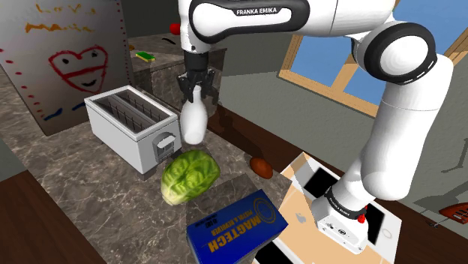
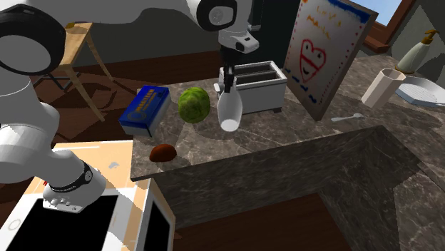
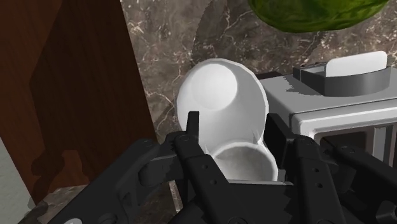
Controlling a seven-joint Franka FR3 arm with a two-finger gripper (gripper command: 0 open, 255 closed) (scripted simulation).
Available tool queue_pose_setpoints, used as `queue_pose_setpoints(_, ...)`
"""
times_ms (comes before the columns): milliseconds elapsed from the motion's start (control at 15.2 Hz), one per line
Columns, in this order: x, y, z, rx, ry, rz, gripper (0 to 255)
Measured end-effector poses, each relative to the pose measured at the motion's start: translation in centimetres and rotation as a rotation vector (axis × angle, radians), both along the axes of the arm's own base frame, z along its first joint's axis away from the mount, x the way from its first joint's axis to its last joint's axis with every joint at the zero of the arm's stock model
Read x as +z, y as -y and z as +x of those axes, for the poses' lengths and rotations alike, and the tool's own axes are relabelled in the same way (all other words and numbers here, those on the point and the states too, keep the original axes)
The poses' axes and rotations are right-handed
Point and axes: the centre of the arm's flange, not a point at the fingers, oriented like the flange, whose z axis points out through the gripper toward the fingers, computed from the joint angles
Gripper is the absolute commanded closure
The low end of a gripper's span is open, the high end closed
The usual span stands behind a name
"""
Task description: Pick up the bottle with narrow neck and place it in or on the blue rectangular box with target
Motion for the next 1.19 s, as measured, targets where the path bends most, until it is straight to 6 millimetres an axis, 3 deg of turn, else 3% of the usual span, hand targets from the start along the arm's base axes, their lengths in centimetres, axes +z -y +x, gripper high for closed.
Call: queue_pose_setpoints(1188, 9.6, 0.0, 0.1, 0.000, 0.000, 0.000, 255)
